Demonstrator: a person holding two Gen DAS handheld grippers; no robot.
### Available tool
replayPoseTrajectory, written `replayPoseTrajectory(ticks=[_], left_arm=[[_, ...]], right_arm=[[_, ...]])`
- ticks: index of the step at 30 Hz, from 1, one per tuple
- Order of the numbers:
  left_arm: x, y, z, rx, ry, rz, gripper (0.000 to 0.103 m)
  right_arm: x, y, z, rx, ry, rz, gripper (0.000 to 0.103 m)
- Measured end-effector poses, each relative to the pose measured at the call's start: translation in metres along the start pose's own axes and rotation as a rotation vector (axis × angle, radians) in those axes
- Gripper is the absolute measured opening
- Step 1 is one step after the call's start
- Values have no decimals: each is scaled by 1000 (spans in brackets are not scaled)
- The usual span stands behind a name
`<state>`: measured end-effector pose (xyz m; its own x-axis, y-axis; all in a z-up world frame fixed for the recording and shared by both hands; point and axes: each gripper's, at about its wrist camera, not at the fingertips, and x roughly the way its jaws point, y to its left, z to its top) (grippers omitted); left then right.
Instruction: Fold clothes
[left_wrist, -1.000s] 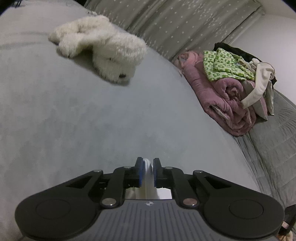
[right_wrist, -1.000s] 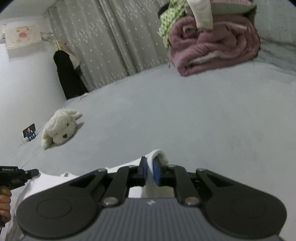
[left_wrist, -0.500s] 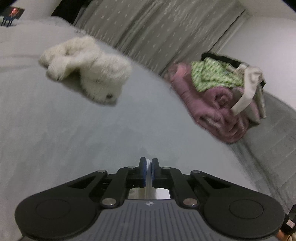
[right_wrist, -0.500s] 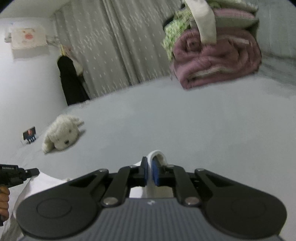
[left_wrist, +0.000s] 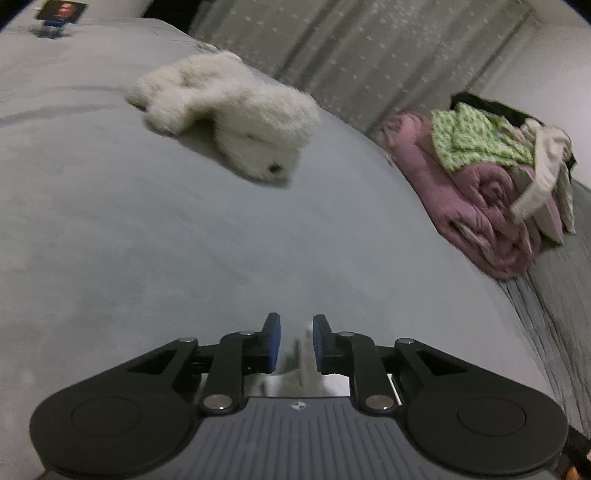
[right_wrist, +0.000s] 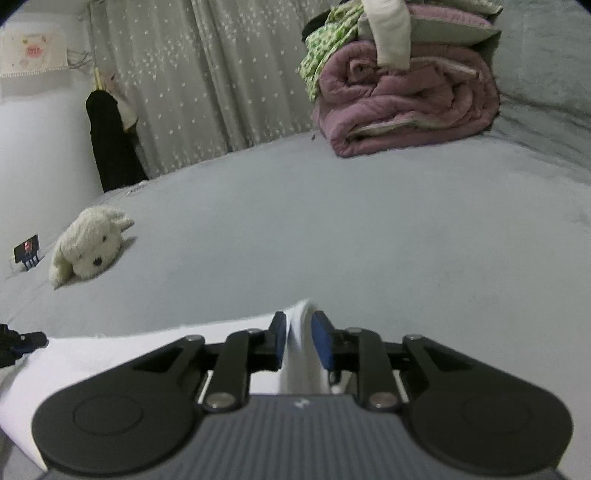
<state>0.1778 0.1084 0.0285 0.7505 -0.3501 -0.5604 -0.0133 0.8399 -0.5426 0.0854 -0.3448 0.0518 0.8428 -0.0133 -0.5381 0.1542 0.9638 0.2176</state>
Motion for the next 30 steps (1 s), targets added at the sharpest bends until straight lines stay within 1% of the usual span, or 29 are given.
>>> replayPoseTrajectory(ticks=[3, 4, 6, 8, 10, 12, 14, 15, 16, 17, 19, 21, 25, 28, 30], left_arm=[[-24, 1, 1, 0, -20, 31, 16], [-33, -3, -1, 19, -28, 37, 16], [-53, -10, -6, 57, -43, 48, 16], [-67, -20, -14, 92, -35, 55, 16], [-78, -29, -25, 114, -18, 68, 16], [-86, -36, -36, 126, 1, 82, 16], [-92, -40, -46, 118, 14, 67, 21], [-93, -40, -51, 109, 26, 36, 23], [-93, -42, -56, 108, 36, 7, 28], [-90, -44, -58, 120, 41, -6, 31], [-85, -47, -64, 144, 49, -31, 31], [-78, -51, -68, 171, 50, -30, 31], [-62, -54, -70, 225, 98, -6, 31], [-55, -43, -70, 182, 139, -7, 31], [-55, -43, -71, 198, 144, 0, 30]], right_arm=[[-17, 2, 5, -11, -1, -50, 19], [-23, 2, 6, -3, -2, -58, 19], [-36, 1, 9, 25, -1, -34, 19], [-52, 4, 10, 36, 2, -10, 19], [-67, 15, 9, -16, 28, 6, 20], [-78, 27, 3, -64, 59, 9, 24], [-87, 36, -5, -93, 88, 14, 24], [-90, 38, -8, -89, 100, 26, 24], [-91, 39, -11, -83, 111, 36, 24], [-89, 38, -13, -75, 122, 51, 24], [-85, 38, -17, -69, 144, 85, 22], [-81, 41, -23, -86, 157, 112, 21], [-68, 45, -35, -128, 208, 122, 21], [-57, 39, -37, -146, 227, 93, 19], [-50, 35, -37, -155, 238, 76, 12]])
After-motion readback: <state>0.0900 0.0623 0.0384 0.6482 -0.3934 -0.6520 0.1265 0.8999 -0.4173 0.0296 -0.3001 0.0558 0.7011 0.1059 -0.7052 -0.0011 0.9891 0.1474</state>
